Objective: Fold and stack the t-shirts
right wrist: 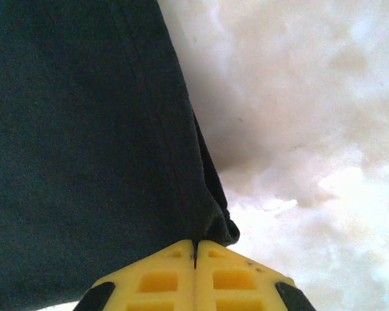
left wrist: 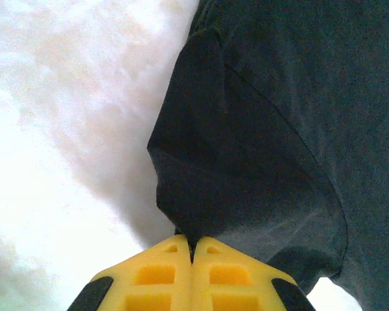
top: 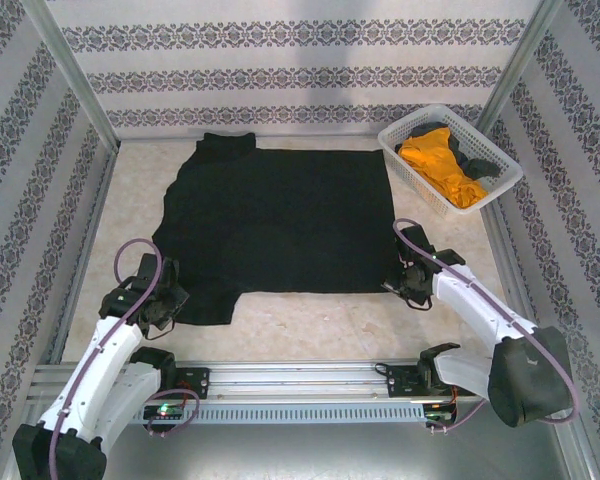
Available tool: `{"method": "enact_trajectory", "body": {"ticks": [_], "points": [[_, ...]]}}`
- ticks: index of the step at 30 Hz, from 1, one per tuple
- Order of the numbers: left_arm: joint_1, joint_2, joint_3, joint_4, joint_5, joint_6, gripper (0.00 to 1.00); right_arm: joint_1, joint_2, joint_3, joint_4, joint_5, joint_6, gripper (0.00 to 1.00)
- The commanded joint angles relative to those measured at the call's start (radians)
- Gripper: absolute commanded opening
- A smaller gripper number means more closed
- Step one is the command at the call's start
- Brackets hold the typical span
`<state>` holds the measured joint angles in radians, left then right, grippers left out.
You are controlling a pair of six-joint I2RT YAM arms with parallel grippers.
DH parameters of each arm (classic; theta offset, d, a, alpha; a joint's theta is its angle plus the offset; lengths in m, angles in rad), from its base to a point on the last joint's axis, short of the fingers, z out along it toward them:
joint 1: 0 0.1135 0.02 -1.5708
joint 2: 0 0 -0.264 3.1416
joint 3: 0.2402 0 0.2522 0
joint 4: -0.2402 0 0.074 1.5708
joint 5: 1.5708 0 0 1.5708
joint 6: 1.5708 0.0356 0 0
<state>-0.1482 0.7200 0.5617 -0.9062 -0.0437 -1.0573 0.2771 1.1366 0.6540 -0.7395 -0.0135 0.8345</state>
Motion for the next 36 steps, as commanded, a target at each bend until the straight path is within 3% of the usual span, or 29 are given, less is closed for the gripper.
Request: {"method": "enact_trajectory", "body": {"ticks": [1, 5, 9, 18, 26, 36], "points": [[0.012, -0.011, 0.040, -0.125, -0.055, -0.019, 0.00, 0.028, -0.061, 0.013, -0.133, 0.024, -0.012, 0.00], [0.012, -0.030, 0.007, -0.097, -0.031, -0.037, 0.00, 0.033, -0.101, 0.007, -0.176, 0.018, -0.034, 0.00], [0.012, 0.000, -0.017, 0.077, 0.027, -0.033, 0.00, 0.031, -0.071, 0.029, -0.141, 0.007, -0.029, 0.00], [0.025, 0.231, 0.209, 0.279, -0.036, 0.091, 0.00, -0.041, 0.023, 0.169, -0.129, -0.016, 0.061, 0.00], [0.064, 0.448, 0.351, 0.453, -0.003, 0.095, 0.00, -0.095, 0.207, 0.357, -0.096, -0.022, 0.058, 0.00], [0.132, 0.645, 0.475, 0.549, 0.017, 0.179, 0.00, -0.114, 0.451, 0.549, -0.045, -0.001, 0.039, 0.00]]}}
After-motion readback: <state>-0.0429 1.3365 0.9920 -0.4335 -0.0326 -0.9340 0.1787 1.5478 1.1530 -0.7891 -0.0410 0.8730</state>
